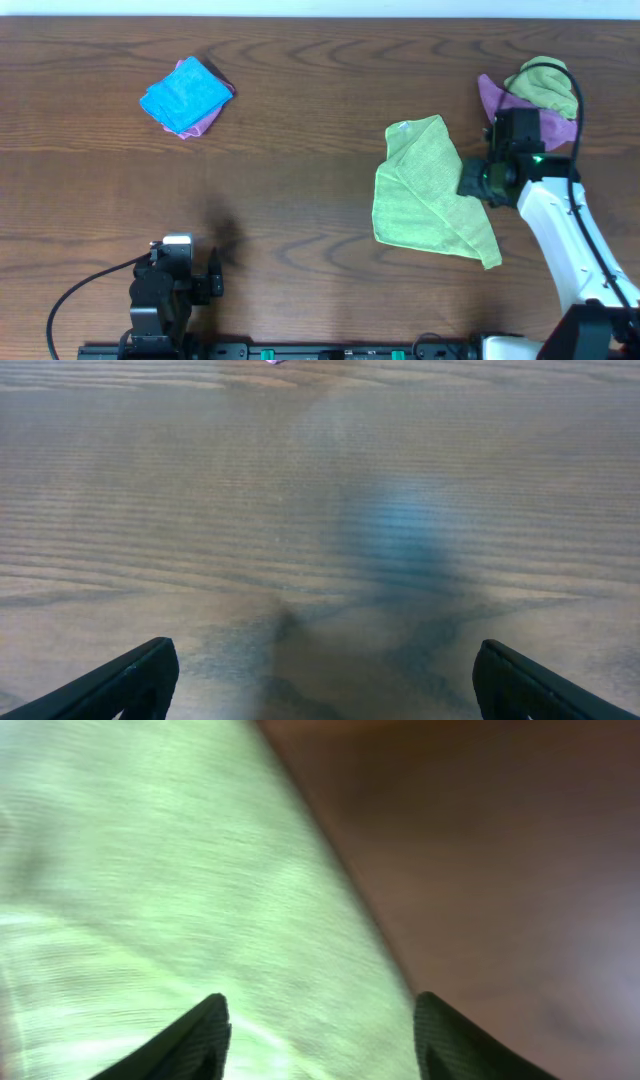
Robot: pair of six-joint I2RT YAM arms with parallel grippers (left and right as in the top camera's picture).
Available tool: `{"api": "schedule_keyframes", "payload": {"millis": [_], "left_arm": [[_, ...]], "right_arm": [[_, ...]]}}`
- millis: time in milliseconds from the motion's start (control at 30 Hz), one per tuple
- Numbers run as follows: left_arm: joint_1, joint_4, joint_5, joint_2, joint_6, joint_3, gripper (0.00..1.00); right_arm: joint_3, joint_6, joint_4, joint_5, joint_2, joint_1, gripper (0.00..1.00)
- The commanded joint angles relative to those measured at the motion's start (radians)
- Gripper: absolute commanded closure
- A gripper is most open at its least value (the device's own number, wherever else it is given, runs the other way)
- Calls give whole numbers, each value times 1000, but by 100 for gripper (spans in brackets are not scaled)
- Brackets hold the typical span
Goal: Fold the cloth
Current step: 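Grasp the right corner of the lime-green cloth with the right gripper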
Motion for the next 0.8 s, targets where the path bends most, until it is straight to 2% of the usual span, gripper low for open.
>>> {"api": "schedule_keyframes", "payload": {"millis": [0,233,400,767], "left_arm": [[-3,-5,-7,-6,6,-13,5],[-3,-5,-7,-6,6,-13,5],[-3,-5,-7,-6,6,-13,5],[-3,-5,-7,-6,6,-13,5]], "right_arm": [[5,-88,64,-172,-3,32,35],[5,-4,222,-221,80,143,36],[5,50,280,-205,173,203,43],[5,111,351,-187,289,212,54]]}}
